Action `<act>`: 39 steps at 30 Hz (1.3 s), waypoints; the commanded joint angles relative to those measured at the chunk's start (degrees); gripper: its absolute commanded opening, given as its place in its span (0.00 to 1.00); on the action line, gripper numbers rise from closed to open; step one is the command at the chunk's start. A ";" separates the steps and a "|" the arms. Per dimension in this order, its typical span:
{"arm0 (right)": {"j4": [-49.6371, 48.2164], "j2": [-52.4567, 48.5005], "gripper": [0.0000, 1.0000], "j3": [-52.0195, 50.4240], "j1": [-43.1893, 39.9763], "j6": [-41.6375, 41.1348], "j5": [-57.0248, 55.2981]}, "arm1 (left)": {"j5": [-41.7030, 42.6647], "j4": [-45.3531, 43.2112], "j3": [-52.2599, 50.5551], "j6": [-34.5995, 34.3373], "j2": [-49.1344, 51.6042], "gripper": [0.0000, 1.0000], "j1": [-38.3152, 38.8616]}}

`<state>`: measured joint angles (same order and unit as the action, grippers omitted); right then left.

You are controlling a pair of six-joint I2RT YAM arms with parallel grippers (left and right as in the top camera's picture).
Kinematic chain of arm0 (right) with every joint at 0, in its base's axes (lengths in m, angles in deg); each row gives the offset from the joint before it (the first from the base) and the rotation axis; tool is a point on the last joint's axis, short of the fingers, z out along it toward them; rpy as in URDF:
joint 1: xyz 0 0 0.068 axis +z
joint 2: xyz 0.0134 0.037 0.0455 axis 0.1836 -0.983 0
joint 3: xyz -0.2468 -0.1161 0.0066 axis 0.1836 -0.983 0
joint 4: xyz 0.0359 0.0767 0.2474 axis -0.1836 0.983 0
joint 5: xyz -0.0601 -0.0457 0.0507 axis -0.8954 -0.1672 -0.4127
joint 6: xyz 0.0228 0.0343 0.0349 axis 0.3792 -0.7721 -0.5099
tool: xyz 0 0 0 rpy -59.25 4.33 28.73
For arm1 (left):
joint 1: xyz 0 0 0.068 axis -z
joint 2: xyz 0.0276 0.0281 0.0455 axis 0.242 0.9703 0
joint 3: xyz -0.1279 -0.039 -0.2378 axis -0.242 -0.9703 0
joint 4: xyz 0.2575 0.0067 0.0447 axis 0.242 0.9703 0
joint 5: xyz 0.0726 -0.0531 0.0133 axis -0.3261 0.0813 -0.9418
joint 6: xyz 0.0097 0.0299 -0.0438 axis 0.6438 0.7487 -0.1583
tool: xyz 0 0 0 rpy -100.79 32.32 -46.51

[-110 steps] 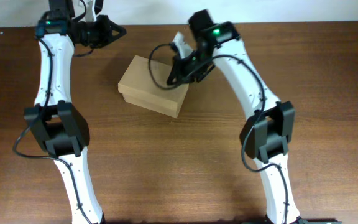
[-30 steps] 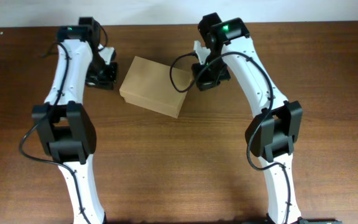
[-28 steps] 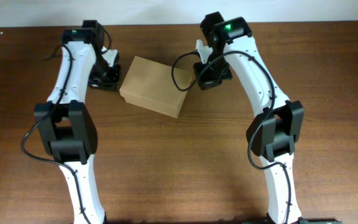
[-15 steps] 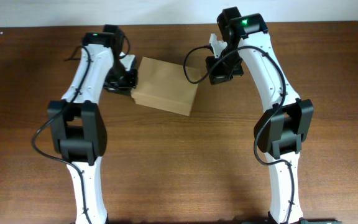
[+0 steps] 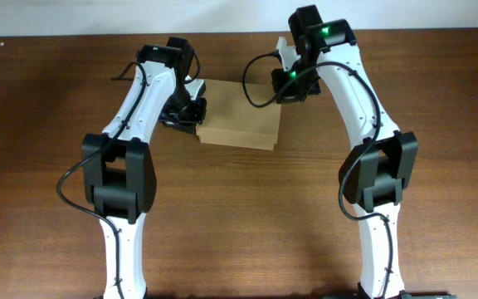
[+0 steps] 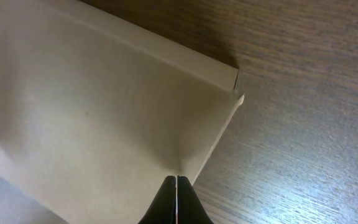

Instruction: Pack container

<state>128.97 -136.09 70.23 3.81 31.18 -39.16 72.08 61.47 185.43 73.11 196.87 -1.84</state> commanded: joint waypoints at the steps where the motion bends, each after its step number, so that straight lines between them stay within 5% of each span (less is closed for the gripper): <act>1: -0.76 2.10 0.04 -0.68 -0.13 1.33 0.74 | 0.98 0.59 -0.37 -0.79 -1.05 0.07 0.24; 10: 3.67 2.16 0.04 7.34 -6.67 3.82 0.15 | -7.21 -0.13 6.32 -0.79 -2.91 0.08 -3.63; 19: 14.82 3.48 0.04 30.18 -17.07 3.78 -9.53 | -18.64 11.23 34.53 1.68 -4.22 0.08 -11.61; 27: 9.81 20.06 0.04 31.63 -22.49 2.99 -9.79 | -22.10 16.48 54.25 2.43 -9.18 0.09 -13.99; 36: 4.83 37.59 0.04 31.61 -23.04 -2.67 -9.81 | -25.64 16.57 57.13 2.45 -22.29 0.17 -13.99; 39: 5.46 41.31 0.04 31.61 -23.04 -4.81 -9.55 | -25.64 17.49 57.13 2.45 -25.64 0.26 -13.99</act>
<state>133.75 -95.08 102.34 -18.92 29.63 -48.45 47.89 78.19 242.17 75.23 173.66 -15.81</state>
